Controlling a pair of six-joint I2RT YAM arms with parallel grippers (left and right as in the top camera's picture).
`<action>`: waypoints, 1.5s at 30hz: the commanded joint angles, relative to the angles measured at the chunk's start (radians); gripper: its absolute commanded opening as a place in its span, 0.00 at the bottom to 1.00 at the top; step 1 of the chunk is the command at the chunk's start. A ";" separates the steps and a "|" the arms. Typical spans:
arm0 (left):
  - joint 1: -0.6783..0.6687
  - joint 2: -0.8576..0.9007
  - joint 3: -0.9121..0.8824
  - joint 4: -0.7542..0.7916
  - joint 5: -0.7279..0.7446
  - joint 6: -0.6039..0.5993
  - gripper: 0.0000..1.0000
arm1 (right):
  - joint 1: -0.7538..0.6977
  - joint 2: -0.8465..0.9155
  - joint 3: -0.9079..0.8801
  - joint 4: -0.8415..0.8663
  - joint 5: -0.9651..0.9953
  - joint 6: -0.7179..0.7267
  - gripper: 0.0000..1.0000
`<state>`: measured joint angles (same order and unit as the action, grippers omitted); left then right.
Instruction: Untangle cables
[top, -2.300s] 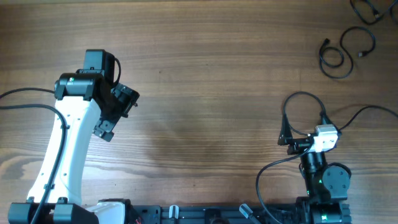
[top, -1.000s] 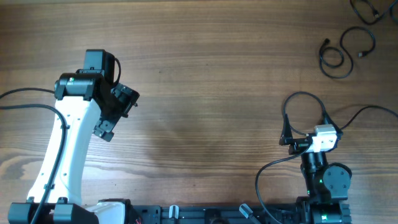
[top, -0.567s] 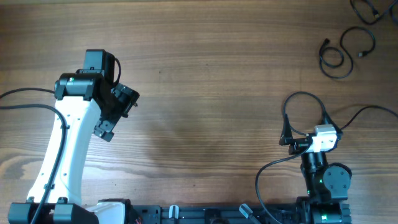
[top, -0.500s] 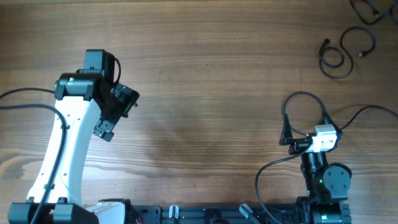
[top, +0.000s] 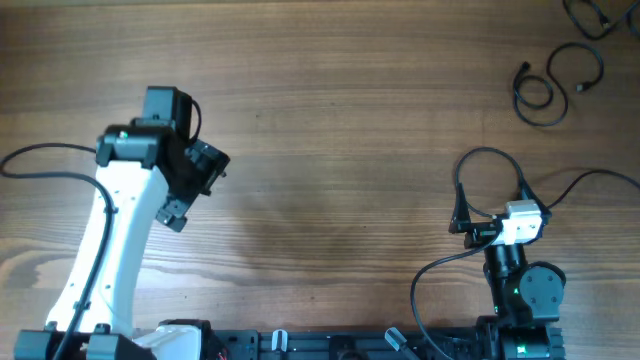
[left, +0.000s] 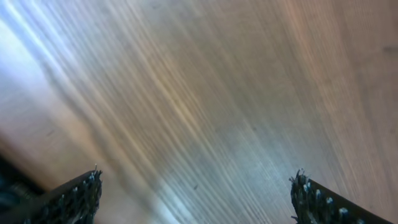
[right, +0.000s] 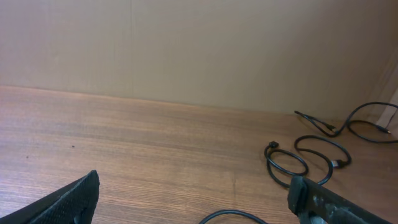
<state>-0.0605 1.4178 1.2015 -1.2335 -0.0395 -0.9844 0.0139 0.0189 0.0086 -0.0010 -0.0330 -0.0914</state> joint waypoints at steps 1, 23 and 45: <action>-0.021 -0.103 -0.128 0.052 -0.021 0.103 1.00 | -0.004 -0.015 -0.003 0.002 -0.008 0.013 1.00; -0.093 -0.603 -0.579 0.560 0.356 0.697 1.00 | -0.004 -0.015 -0.003 0.002 -0.008 0.013 1.00; -0.092 -1.316 -0.888 0.626 0.342 0.798 1.00 | -0.004 -0.015 -0.003 0.002 -0.008 0.013 1.00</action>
<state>-0.1497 0.1455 0.3412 -0.6186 0.3050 -0.2100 0.0139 0.0128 0.0078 -0.0013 -0.0330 -0.0910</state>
